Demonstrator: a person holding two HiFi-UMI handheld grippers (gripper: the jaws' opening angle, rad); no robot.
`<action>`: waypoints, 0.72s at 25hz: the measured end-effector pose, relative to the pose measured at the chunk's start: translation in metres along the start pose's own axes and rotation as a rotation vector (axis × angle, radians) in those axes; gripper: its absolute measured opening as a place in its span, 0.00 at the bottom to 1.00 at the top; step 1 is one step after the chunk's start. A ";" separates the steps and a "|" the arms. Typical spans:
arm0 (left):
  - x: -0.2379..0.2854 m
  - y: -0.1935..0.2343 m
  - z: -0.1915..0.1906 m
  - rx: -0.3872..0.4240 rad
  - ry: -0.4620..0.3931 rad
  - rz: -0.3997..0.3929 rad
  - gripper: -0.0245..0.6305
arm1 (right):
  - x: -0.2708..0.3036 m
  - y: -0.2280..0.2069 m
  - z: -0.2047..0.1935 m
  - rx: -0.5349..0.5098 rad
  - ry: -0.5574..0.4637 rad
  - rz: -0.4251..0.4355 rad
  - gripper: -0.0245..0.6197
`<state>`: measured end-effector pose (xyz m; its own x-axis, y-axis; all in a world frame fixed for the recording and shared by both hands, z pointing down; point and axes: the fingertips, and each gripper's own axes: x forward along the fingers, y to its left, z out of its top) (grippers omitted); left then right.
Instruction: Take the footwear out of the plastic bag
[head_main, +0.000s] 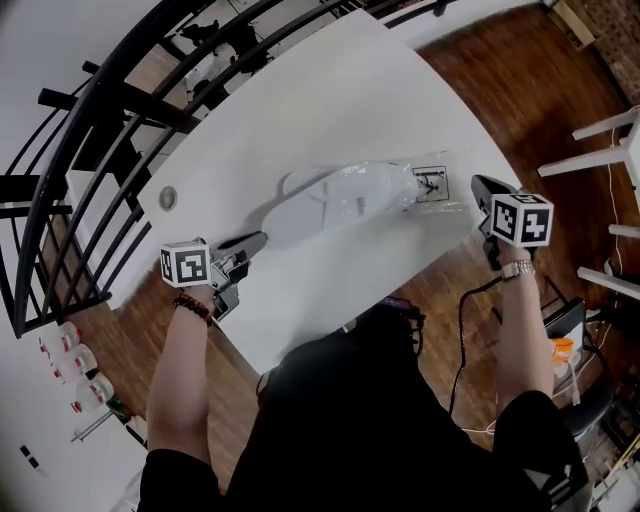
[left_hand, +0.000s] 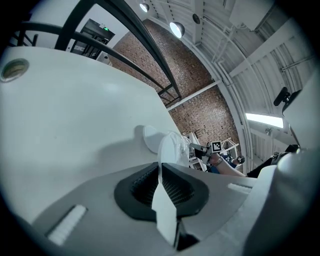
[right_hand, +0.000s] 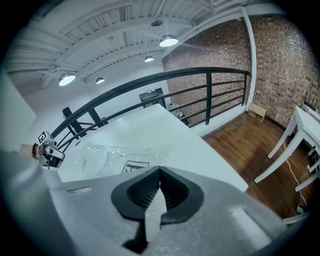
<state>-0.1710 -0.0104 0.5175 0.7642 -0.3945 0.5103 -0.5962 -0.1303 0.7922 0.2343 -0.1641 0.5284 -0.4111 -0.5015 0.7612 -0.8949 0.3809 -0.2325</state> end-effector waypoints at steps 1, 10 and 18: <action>-0.003 0.001 -0.003 -0.004 -0.006 -0.002 0.10 | -0.001 -0.001 -0.001 0.002 0.000 -0.005 0.03; -0.045 0.008 -0.024 -0.039 -0.101 -0.007 0.10 | -0.001 -0.008 -0.015 0.032 0.012 -0.052 0.03; -0.085 0.016 -0.039 -0.103 -0.202 -0.003 0.10 | 0.002 -0.008 -0.019 0.037 0.024 -0.074 0.03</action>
<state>-0.2358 0.0564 0.5000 0.6947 -0.5701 0.4387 -0.5581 -0.0424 0.8287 0.2439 -0.1540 0.5432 -0.3402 -0.5081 0.7912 -0.9285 0.3145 -0.1973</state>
